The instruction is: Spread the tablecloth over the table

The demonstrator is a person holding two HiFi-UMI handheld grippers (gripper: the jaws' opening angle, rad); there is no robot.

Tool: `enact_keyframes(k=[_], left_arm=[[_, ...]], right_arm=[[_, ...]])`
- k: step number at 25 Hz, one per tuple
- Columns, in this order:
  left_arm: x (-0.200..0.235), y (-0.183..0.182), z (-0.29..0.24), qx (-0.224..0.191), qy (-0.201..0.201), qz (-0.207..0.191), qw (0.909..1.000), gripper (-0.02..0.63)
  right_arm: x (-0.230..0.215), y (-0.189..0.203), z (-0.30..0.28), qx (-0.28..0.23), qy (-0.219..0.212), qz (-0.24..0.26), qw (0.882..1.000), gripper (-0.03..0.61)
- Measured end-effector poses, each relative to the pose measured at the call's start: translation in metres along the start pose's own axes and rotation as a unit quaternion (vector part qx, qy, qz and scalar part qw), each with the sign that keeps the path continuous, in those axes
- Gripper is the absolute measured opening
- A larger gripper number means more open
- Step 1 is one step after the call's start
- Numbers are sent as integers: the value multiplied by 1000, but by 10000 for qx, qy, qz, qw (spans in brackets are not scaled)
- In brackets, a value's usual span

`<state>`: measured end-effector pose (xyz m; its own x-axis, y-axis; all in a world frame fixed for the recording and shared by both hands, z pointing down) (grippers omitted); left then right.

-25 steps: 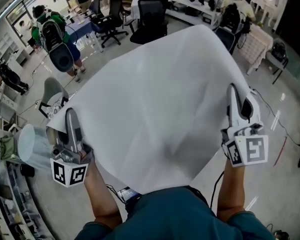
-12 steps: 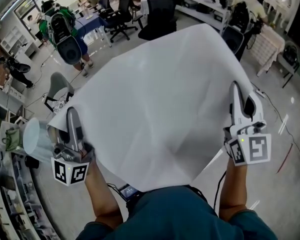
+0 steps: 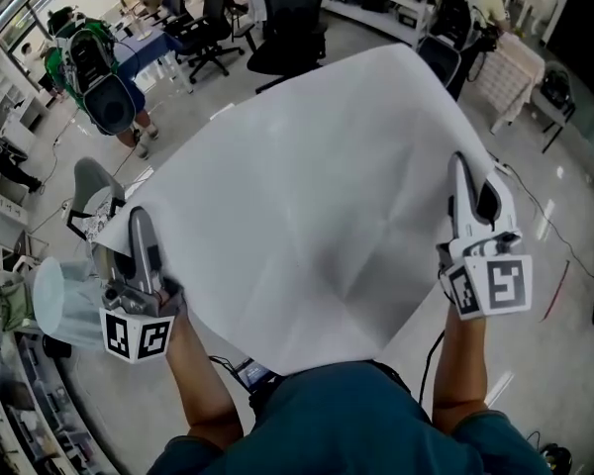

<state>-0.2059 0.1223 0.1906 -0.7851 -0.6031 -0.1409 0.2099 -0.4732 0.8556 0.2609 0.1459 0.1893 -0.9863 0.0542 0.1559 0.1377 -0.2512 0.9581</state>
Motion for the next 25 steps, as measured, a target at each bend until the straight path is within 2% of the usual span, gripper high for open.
enact_keyframes(k=[5, 13, 25], left_arm=[[46, 19, -22, -65, 92, 264, 9996, 5], [107, 44, -42, -133, 297, 466, 9984, 4], [166, 72, -62, -185, 503, 754, 9957, 3]], right_arm=[[14, -6, -32, 87, 225, 143, 9996, 12], [44, -2, -71, 152, 521, 254, 9982, 12], [73, -2, -106, 276, 818, 408, 9954, 12]])
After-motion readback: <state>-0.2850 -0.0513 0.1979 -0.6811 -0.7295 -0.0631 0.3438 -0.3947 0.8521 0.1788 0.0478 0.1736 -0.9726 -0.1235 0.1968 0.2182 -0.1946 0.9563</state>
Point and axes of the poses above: the fingertips, and each gripper's own axes: z backward along the fingers, x to its left, y out of its underside, the point moved 10 cm from there along z, backward along the fingers, and after that the axes turned 6 degrees about y, right-handed, at the moved point
